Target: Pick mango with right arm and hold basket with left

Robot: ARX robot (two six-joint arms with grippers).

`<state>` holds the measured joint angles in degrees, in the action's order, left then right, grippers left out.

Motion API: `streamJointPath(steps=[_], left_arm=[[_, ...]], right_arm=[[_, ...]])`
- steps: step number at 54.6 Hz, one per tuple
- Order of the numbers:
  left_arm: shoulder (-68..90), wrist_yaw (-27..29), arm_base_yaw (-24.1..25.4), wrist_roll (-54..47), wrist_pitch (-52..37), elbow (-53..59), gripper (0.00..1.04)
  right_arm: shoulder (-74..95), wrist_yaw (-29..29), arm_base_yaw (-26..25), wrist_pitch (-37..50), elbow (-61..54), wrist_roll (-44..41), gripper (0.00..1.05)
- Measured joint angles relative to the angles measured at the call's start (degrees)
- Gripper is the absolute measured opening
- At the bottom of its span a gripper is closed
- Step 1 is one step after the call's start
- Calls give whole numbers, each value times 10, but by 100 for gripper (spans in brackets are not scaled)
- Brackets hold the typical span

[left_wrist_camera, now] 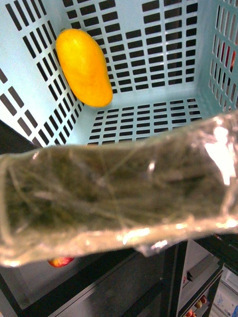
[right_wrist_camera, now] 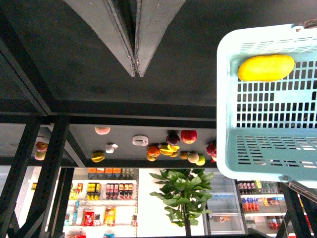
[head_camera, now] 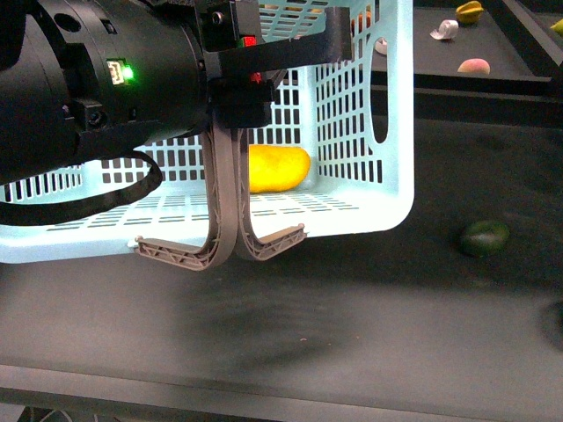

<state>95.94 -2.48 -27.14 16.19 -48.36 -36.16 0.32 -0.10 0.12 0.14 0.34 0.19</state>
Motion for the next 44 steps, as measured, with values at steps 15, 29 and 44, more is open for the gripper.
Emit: streamJointPath(steps=[15,29,44], left_arm=[[0,0,0,0,0,0,4],[0,0,0,0,0,0,4],[0,0,0,0,0,0,4]], right_arm=[[0,0,0,0,0,0,2],[0,0,0,0,0,0,2],[0,0,0,0,0,-1,30]])
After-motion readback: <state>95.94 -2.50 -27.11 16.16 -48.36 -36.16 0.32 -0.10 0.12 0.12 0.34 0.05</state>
